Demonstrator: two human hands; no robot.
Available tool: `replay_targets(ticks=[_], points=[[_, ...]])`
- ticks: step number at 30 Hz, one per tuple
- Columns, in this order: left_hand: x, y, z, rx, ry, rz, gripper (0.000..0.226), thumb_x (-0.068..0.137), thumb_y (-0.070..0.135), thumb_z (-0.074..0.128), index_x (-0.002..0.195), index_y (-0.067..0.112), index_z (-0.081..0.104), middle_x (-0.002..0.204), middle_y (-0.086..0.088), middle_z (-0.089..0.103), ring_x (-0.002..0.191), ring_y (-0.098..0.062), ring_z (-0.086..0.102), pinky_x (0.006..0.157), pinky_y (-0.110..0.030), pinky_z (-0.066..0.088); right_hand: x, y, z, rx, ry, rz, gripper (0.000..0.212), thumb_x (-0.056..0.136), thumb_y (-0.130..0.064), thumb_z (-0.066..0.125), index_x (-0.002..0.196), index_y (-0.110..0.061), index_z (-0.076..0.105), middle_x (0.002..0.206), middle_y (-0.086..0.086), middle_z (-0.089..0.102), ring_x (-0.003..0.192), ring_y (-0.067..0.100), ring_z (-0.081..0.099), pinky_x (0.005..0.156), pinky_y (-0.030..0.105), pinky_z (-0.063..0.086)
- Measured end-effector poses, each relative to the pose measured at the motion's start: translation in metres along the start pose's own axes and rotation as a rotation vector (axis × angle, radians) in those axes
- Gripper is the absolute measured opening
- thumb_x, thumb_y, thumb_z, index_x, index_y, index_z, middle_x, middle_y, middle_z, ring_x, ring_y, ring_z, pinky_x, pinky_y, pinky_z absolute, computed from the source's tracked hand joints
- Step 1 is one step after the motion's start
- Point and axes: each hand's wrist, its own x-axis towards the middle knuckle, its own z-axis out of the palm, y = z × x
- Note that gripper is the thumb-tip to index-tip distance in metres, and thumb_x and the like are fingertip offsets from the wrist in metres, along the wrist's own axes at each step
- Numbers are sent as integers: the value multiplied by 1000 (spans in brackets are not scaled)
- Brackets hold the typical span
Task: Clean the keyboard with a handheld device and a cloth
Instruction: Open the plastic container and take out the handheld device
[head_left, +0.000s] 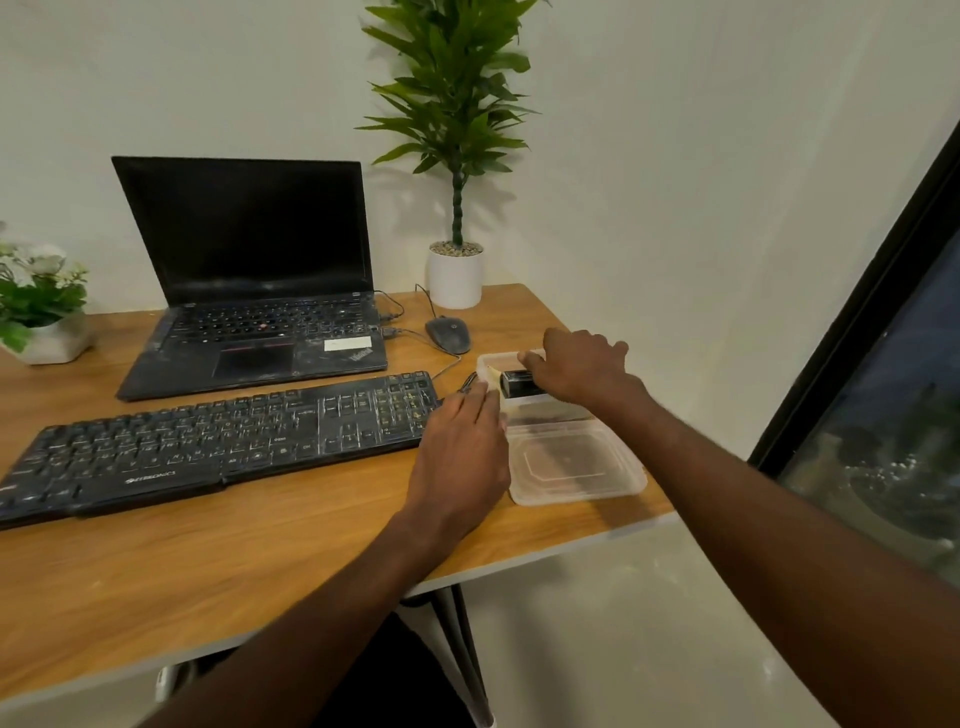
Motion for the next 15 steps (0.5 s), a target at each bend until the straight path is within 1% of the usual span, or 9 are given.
replay_targets(ticks=[3,5,7,9,11,12,15], points=[[0,2,-2,-23,1,-6,40,106,15,59,142,-2,63,145,-21,64,126,-37,62,104,-50,53,10,-3,-3,-110,-76,-17,48,99,-62,46,122,-20,55,124,8,62,118,33,54,102,53,33],[0,2,-3,-34,-3,-14,40,107,15,58,143,-2,62,145,-20,64,126,-36,61,105,-51,52,14,-4,-4,-138,-126,-25,45,97,-65,50,114,-23,55,124,7,60,120,32,52,102,53,33],[1,1,-4,-32,-9,-21,41,107,16,56,144,-1,61,146,-19,63,127,-36,60,105,-51,52,19,-3,-5,-112,-155,-21,46,93,-68,54,107,-24,52,124,8,60,120,32,51,102,53,34],[1,1,-4,-32,-10,-21,41,107,16,57,144,-1,61,145,-19,64,126,-36,60,104,-51,52,22,-1,-5,-71,-165,-20,50,90,-69,59,111,-24,54,126,8,61,120,32,51,102,52,35],[1,1,-4,-41,-16,-24,41,107,16,57,144,-1,61,146,-19,63,127,-36,59,105,-51,51,23,1,-5,-11,-158,-16,61,85,-69,66,124,-23,57,129,7,60,123,32,51,103,51,36],[1,1,-5,-43,-21,-27,41,107,16,56,145,0,61,146,-18,63,127,-35,59,105,-51,51,23,3,-4,28,-150,-15,66,82,-70,69,127,-23,57,130,6,60,124,31,52,104,51,38],[1,2,-5,-39,-32,-36,42,107,17,57,145,2,61,147,-17,62,127,-34,59,104,-51,51,20,7,-1,143,-132,-32,73,73,-68,79,123,-19,60,121,3,64,113,26,58,101,52,46]])
